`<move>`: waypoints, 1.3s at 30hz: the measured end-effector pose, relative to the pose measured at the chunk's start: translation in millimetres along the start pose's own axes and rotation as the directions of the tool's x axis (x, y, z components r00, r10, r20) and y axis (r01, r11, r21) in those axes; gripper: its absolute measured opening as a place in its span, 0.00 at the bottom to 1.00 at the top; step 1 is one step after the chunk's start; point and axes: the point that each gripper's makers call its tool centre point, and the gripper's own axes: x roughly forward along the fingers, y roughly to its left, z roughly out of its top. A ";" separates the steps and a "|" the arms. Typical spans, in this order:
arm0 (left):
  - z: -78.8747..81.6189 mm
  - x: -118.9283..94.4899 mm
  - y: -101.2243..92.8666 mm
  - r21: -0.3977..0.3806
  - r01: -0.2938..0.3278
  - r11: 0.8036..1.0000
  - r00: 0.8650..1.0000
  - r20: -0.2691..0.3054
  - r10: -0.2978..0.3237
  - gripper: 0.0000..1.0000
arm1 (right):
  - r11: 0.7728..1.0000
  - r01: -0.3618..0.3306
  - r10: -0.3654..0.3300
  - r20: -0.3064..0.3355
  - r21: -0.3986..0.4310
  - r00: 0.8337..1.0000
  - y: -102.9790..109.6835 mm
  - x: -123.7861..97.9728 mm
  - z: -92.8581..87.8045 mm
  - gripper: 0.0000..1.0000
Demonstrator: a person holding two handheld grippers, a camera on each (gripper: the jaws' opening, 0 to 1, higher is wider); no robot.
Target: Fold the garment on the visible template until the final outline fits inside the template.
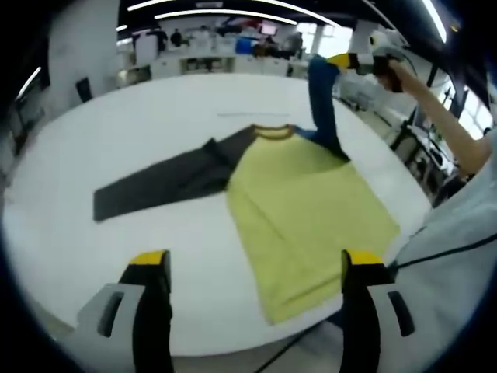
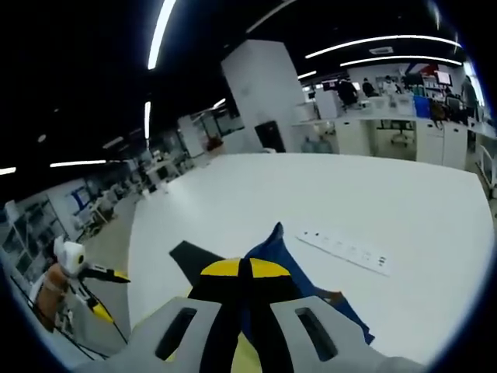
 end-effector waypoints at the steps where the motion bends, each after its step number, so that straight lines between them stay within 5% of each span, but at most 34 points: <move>1: -0.1 0.1 0.1 -0.001 0.000 1.000 1.000 0.000 0.000 0.86 | 1.000 -0.002 0.002 -0.002 0.000 1.000 0.9 1.4 -0.8 0.02; 39: -5.6 -2.9 12.1 -0.024 -0.007 1.000 1.000 -0.019 0.007 0.86 | 0.997 -0.037 0.041 -0.071 0.061 0.997 9.8 65.5 -32.9 0.02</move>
